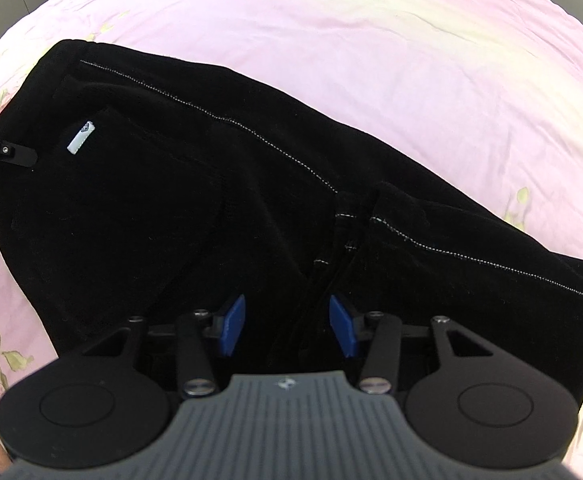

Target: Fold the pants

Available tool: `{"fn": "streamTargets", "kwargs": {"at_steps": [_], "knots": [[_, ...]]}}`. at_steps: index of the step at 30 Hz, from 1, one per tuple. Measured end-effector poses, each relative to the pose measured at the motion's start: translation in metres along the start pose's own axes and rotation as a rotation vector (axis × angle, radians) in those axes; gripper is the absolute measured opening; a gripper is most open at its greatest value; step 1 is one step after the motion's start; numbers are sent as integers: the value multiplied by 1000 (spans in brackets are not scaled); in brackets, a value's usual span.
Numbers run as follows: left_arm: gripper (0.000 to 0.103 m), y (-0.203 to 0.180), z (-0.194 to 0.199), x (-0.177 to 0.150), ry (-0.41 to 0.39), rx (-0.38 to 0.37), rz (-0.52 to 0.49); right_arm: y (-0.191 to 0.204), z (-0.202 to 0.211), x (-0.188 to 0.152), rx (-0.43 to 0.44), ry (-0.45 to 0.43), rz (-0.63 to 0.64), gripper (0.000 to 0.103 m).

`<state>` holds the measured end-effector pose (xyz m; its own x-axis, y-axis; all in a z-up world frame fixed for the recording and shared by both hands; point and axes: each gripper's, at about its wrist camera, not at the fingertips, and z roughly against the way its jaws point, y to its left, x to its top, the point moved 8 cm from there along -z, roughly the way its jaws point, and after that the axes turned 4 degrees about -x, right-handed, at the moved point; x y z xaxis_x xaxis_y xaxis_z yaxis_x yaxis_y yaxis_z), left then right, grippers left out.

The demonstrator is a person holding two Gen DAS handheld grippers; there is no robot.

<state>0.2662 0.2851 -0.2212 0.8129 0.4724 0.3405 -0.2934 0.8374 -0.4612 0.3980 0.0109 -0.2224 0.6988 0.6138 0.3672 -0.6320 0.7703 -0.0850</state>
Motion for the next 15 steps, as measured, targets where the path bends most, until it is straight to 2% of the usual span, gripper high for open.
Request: {"fn": "streamTargets", "kwargs": {"at_steps": [8, 12, 15], "knots": [[85, -7, -6, -3, -3, 35, -51, 7, -8, 5, -12, 15, 19, 46], [79, -16, -4, -4, -16, 70, -84, 13, -11, 7, -20, 16, 19, 46], [70, -27, 3, -3, -49, 99, -116, 13, -10, 4, -17, 7, 10, 46]]}}
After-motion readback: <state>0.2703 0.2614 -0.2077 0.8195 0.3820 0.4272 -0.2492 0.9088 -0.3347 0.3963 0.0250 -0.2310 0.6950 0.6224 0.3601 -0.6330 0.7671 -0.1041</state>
